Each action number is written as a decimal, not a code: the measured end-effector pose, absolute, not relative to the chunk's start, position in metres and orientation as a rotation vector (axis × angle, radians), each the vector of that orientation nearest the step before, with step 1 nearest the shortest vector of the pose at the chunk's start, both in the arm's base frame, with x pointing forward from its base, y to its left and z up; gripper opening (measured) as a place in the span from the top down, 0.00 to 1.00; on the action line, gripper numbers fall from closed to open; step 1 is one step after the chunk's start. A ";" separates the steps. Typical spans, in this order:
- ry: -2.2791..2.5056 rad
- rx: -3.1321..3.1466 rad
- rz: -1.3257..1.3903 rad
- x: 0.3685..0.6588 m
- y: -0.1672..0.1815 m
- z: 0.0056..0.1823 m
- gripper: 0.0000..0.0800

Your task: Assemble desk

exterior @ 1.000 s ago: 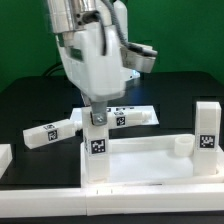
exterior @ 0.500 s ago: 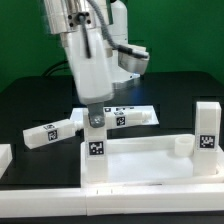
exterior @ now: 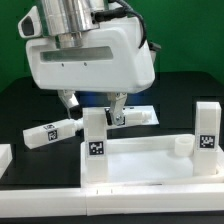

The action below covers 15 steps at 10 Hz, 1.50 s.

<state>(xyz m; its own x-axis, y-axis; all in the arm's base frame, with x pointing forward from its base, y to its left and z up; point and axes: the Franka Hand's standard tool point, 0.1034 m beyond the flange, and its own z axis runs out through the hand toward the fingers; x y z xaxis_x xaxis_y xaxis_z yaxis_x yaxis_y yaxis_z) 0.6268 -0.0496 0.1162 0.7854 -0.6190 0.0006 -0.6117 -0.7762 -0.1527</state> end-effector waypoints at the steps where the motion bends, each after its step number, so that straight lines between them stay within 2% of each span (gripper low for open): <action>1: 0.800 -2.905 -0.101 0.628 -0.050 0.117 0.19; 2: 0.434 -3.015 -0.170 0.633 -0.045 0.118 0.19; 3: 0.302 -3.037 -0.214 0.633 -0.042 0.116 0.19; 5: 0.371 -3.027 -0.207 0.633 -0.044 0.115 0.20; 7: 0.574 -2.987 -0.196 0.632 -0.044 0.115 0.63; 10: 1.183 -2.788 -0.166 0.632 -0.051 0.115 0.63; 12: 1.861 -2.338 -0.112 0.632 -0.052 0.114 0.63; 15: 2.116 -2.082 -0.057 0.630 -0.052 0.114 0.63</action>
Offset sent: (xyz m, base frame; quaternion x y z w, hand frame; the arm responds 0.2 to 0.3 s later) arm 0.0000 0.0000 0.0000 0.0000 0.0000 0.0000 1.0000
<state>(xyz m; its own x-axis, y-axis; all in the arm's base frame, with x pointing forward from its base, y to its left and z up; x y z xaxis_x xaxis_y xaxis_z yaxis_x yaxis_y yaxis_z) 0.6302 -0.0520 0.1136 -0.0093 -0.9954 -0.0956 -0.9888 0.0233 -0.1474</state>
